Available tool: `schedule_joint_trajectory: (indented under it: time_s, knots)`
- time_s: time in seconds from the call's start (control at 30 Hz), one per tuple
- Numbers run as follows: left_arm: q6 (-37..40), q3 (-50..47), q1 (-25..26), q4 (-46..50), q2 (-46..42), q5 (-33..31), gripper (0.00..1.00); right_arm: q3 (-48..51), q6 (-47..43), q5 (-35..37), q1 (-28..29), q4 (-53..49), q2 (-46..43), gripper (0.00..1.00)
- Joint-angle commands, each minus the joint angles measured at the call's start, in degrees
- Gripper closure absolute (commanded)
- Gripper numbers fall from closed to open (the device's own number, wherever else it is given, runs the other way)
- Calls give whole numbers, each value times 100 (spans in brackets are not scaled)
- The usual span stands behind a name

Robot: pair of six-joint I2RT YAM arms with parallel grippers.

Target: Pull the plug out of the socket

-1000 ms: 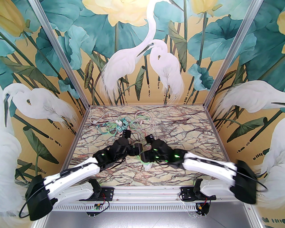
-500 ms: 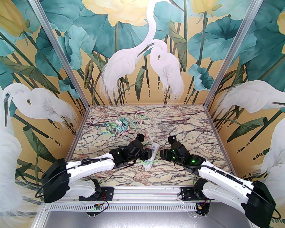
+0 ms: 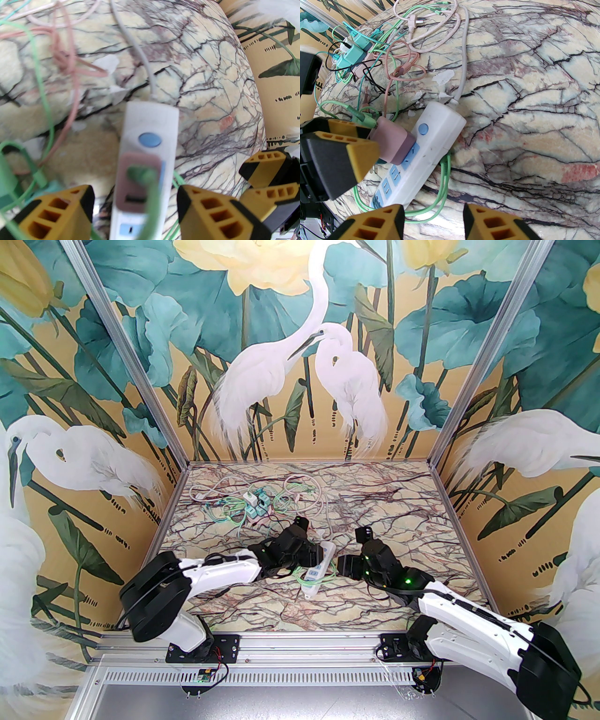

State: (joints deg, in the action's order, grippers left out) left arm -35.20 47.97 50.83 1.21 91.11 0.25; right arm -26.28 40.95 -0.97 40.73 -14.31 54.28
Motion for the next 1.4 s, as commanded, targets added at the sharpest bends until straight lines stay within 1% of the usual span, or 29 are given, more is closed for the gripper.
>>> schedule_joint_trajectory:
  time_s: [0.0, 0.17, 0.27, 0.37, 0.4, 0.43, 0.63, 0.77, 0.83, 0.93, 1.1, 1.2, 1.37]
  knots:
    - [264, 164, -42, -228, 183, 253, 38, 79, 17, -79, -60, 112, -66, 51]
    - [436, 221, -45, -297, 352, 250, 39, 138, 14, -202, -147, 220, -20, 51]
    - [546, 263, -42, -306, 483, 230, 43, 131, 9, -372, -291, 341, 45, 51]
    - [606, 282, -46, -308, 533, 187, 56, 124, 14, -655, -519, 576, 190, 51]
    - [632, 267, -46, -268, 525, 126, 62, 113, 18, -772, -598, 695, 287, 50]
    - [664, 274, -47, -210, 506, 37, 66, 91, 12, -877, -646, 789, 380, 50]
    - [815, 90, -91, 233, 25, -834, 66, -203, -58, -1228, -697, 1126, 1021, 49]
    - [785, -110, -108, 346, -325, -1262, 67, -307, -102, -1309, -697, 1241, 1294, 49]
    - [773, -92, -108, 558, -334, -1441, 67, -350, -92, -1383, -697, 1300, 1410, 49]
    - [820, -22, -108, 734, -150, -1510, 67, -410, -96, -1450, -696, 1353, 1547, 49]
    - [837, 89, -92, 684, 126, -1297, 67, -615, -152, -1520, -698, 1420, 1869, 48]
    - [885, 243, -6, 721, 281, -1263, 67, -788, -171, -1561, -694, 1519, 2240, 49]
    - [936, 467, 144, 845, 507, -1362, 67, -1093, 1, -1914, -700, 1996, 2966, 51]
